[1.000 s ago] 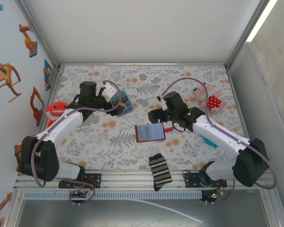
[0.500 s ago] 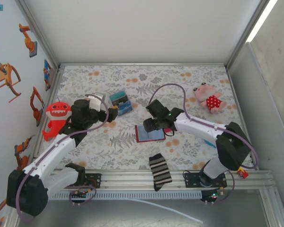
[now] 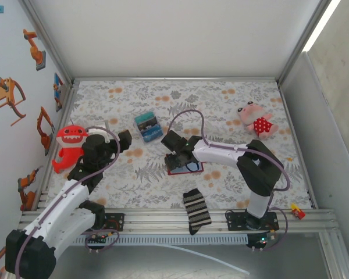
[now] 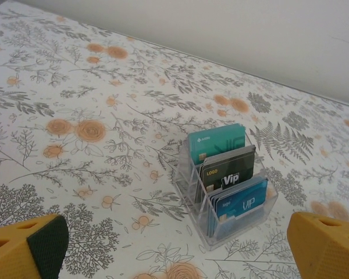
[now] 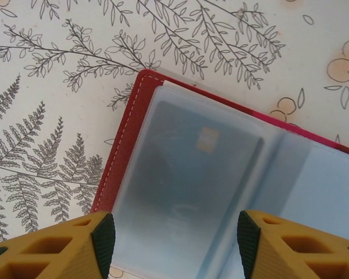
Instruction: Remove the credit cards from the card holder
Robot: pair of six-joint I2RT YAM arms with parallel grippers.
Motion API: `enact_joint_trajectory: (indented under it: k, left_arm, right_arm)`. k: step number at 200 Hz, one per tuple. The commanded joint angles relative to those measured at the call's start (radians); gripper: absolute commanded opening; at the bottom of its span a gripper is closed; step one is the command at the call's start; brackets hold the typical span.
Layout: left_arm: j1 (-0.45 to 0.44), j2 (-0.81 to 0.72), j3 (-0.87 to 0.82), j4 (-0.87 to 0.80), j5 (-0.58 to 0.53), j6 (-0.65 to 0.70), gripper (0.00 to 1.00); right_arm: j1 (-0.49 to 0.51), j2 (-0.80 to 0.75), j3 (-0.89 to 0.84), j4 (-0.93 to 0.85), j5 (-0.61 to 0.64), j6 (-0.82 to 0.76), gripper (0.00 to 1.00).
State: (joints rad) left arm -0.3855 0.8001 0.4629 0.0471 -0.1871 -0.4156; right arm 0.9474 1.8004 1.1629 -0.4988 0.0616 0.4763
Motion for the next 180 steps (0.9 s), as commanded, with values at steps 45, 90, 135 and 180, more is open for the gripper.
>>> enact_joint_trajectory:
  k: [45, 90, 135, 180]
  left_arm:
    - [0.002, -0.002, -0.004, -0.003, -0.030, -0.048, 0.97]
    - [0.002, 0.023, 0.011, -0.016, -0.030, -0.055, 0.97]
    - [0.002, 0.035, 0.019, -0.007, -0.004, -0.052, 0.97]
    - [0.002, 0.039, 0.031, -0.010, 0.022, -0.041, 0.97]
  right_arm:
    - [0.034, 0.047, 0.059, -0.073, 0.038, 0.019, 0.61]
    - [0.047, 0.082, 0.070, -0.081, 0.035, 0.024, 0.63]
    - [0.048, 0.093, 0.053, -0.075, 0.047, 0.036, 0.61]
    - [0.046, 0.076, 0.027, -0.035, 0.019, 0.042, 0.56]
